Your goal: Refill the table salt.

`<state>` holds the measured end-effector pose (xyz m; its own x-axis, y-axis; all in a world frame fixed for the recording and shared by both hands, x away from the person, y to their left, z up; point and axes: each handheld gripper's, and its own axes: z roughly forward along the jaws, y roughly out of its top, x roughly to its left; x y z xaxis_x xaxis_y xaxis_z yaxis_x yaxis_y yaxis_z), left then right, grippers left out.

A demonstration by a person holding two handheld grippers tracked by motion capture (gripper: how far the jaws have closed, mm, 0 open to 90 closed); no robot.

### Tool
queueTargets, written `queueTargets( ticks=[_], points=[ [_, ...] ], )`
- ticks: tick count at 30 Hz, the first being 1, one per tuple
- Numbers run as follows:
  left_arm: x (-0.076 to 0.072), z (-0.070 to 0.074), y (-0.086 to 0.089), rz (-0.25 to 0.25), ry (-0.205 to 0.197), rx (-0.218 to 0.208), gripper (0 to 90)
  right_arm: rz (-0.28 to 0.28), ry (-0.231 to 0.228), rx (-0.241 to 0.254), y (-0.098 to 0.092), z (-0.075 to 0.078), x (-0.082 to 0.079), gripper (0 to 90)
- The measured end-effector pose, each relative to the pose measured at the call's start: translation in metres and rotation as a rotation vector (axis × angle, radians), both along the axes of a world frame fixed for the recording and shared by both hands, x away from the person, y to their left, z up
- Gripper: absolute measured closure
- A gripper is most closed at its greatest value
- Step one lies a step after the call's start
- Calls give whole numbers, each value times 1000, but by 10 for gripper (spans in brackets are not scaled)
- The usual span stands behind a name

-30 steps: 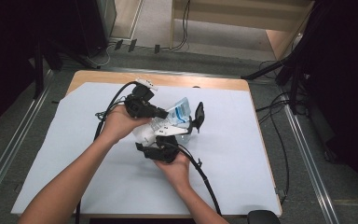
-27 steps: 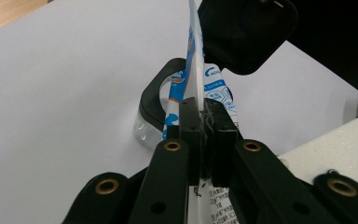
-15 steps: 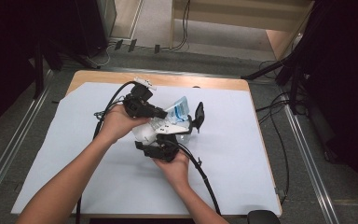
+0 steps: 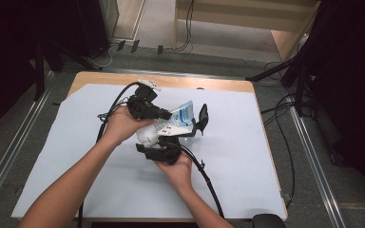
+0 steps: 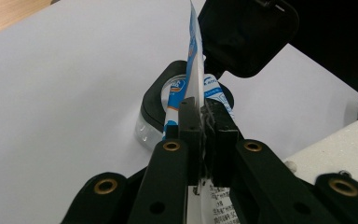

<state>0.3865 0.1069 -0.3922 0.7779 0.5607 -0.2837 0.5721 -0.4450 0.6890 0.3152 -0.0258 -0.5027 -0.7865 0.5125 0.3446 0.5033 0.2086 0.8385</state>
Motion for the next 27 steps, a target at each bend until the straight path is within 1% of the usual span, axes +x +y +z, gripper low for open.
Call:
queueTargets(
  ticks=[8,11,12,13,15,21,24,27],
  points=[
    [-1,0,0,-4,11,1,847,-7,15,23,-1,0,1,535],
    [-1,0,1,-11,8,0,839,-9,22,43,-2,1,1,537],
    [-2,1,2,-11,4,6,838,-10,24,48,-2,1,1,538],
    [-2,1,2,-12,6,-4,837,-10,25,53,-2,2,1,538],
    [-3,2,2,-8,2,0,838,-11,28,63,-2,2,1,537],
    [-3,1,0,-5,1,8,841,-7,31,56,-2,2,1,527],
    [-2,2,-1,-4,4,5,844,-4,30,51,-1,2,1,510],
    [-2,3,-2,-5,1,9,844,-7,15,31,0,3,1,513]
  ],
)
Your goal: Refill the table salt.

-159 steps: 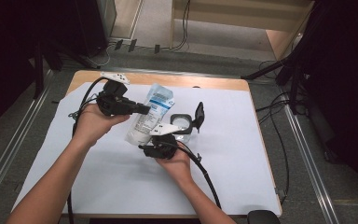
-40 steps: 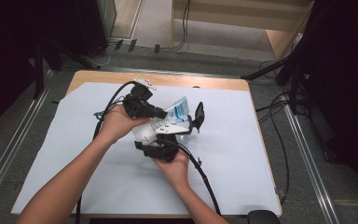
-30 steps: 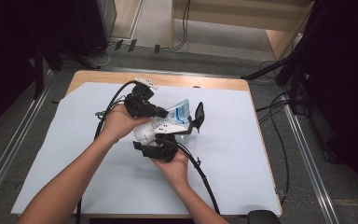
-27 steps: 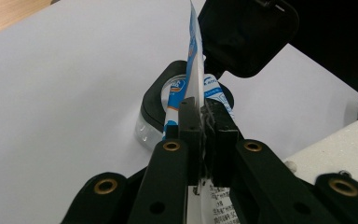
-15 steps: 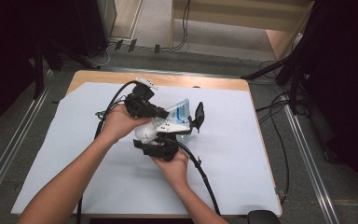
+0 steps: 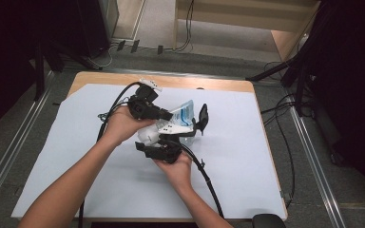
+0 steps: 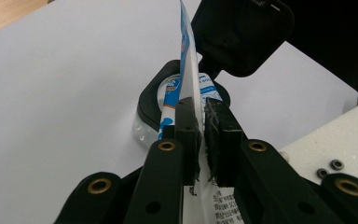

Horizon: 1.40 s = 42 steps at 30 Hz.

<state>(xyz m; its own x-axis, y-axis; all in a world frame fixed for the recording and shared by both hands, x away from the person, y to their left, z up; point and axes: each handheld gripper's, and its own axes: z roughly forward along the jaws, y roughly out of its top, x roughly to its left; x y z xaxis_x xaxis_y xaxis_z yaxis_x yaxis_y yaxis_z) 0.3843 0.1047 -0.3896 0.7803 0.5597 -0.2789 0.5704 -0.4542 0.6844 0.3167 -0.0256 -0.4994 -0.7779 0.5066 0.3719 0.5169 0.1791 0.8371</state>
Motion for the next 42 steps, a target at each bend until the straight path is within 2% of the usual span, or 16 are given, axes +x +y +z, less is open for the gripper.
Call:
queueTargets(
  ticks=[7,14,24,34,42],
  points=[
    [-1,0,-1,-7,2,-7,838,-11,3,2,0,1,0,539],
    [-2,0,2,-19,1,-6,832,-17,16,25,-1,2,-1,545],
    [-3,-1,2,-11,-2,-7,833,-15,22,33,-1,2,0,541],
    [-3,-1,1,-3,-1,-10,839,-9,9,13,-1,3,0,532],
    [-4,1,0,-3,-14,-10,841,-14,34,44,-2,3,1,551]
  ],
)
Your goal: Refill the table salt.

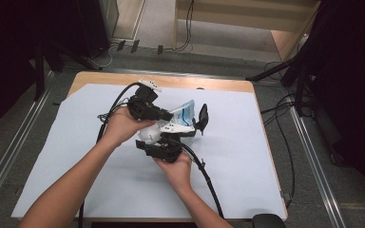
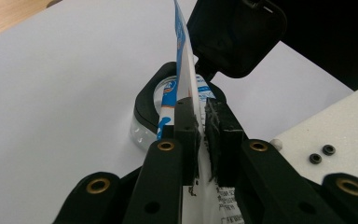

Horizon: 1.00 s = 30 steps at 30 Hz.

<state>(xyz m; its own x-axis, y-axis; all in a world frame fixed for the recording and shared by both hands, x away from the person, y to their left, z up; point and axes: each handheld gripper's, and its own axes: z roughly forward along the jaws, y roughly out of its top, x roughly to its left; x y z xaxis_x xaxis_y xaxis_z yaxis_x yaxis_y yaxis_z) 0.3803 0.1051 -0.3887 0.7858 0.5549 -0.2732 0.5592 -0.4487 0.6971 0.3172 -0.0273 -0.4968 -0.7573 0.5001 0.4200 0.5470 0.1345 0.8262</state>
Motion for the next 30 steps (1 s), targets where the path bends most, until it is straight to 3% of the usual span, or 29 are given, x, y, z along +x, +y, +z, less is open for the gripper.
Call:
queueTargets(
  ticks=[25,30],
  points=[
    [0,0,-1,-2,5,-1,840,4,-3,-6,0,1,0,551],
    [0,0,0,-3,4,-1,840,12,-20,-19,1,1,0,543]
  ],
)
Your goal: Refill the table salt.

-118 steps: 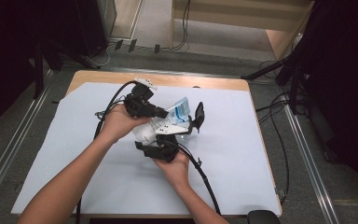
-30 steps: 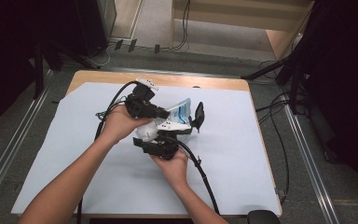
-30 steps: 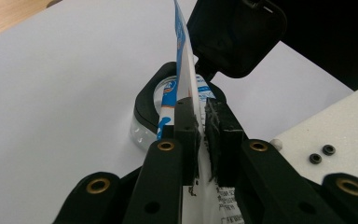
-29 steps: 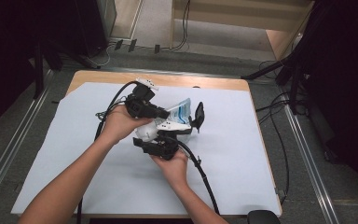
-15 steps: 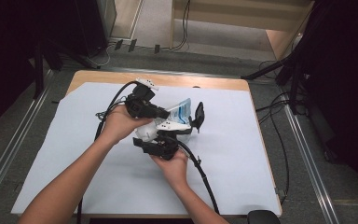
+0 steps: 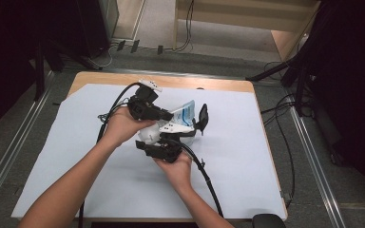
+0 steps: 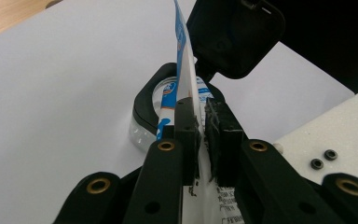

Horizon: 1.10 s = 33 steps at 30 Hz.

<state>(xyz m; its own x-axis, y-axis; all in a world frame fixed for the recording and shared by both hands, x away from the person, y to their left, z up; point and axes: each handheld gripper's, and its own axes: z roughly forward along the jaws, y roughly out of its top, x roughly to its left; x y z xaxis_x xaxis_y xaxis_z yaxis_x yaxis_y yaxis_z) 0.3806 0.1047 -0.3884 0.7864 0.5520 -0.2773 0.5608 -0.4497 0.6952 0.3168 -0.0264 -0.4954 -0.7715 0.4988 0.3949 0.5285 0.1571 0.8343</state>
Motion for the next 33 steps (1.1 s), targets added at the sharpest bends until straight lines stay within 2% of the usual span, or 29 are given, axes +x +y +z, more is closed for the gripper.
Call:
queueTargets(
  ticks=[6,13,24,33],
  points=[
    [0,0,0,0,4,-2,840,0,-16,-18,0,0,0,553],
    [0,0,-1,-2,0,-12,833,-14,5,17,0,1,0,571],
    [-2,-2,1,-2,2,-23,827,-21,14,37,0,2,0,574],
    [-2,-3,2,1,-3,-23,829,-22,4,20,0,1,0,573]
  ],
)
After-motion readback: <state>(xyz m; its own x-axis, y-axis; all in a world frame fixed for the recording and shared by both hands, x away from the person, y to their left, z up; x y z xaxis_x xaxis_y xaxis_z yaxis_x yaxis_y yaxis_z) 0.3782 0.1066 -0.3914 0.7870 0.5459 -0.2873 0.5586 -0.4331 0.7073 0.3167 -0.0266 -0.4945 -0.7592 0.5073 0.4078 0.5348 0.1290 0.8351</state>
